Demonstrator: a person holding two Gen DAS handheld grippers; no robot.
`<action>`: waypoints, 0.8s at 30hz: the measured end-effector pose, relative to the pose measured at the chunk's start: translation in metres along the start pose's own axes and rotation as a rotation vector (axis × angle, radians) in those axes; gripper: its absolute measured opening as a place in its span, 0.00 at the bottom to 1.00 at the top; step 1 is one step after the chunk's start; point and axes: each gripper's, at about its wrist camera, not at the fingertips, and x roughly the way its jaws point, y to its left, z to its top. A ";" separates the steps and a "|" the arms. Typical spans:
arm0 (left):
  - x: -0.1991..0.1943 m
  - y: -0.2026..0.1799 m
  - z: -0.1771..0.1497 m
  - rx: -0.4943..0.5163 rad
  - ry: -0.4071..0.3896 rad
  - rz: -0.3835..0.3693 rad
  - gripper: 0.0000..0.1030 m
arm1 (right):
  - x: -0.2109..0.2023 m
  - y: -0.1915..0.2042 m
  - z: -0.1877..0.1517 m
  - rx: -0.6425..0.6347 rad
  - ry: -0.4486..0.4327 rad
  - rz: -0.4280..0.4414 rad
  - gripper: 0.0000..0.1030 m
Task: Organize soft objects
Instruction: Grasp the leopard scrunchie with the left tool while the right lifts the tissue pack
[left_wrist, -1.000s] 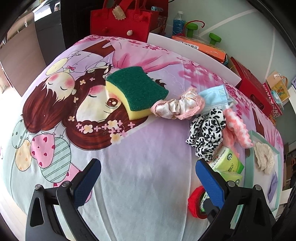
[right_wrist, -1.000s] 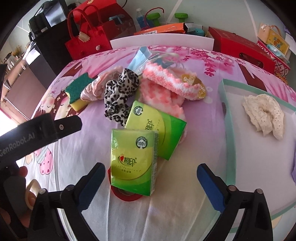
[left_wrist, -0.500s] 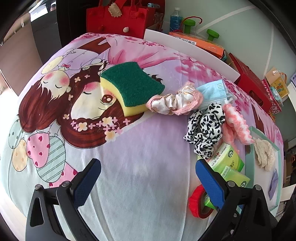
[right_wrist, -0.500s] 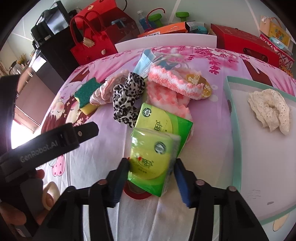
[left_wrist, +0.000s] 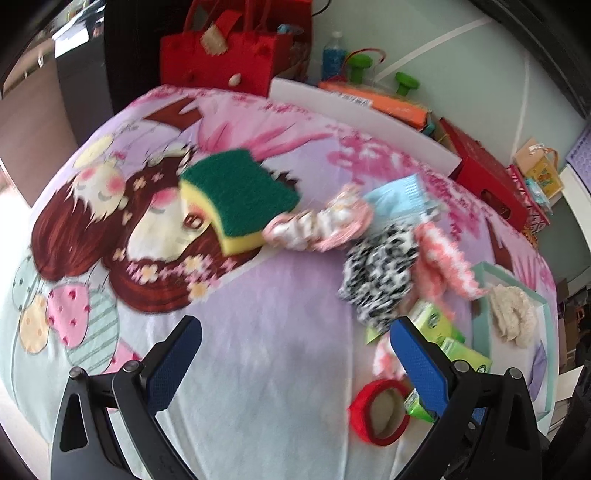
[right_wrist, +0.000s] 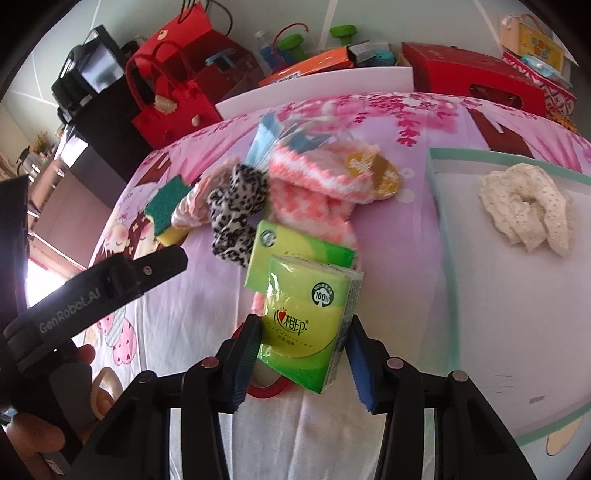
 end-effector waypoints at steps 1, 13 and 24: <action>-0.001 -0.003 0.001 0.006 -0.010 -0.009 0.99 | -0.001 -0.002 0.001 0.007 -0.004 0.001 0.47; 0.013 -0.036 0.012 0.064 -0.088 -0.125 0.84 | -0.027 -0.034 0.011 0.096 -0.083 -0.010 0.47; 0.034 -0.043 0.008 0.078 -0.073 -0.146 0.38 | -0.034 -0.054 0.014 0.163 -0.105 -0.009 0.47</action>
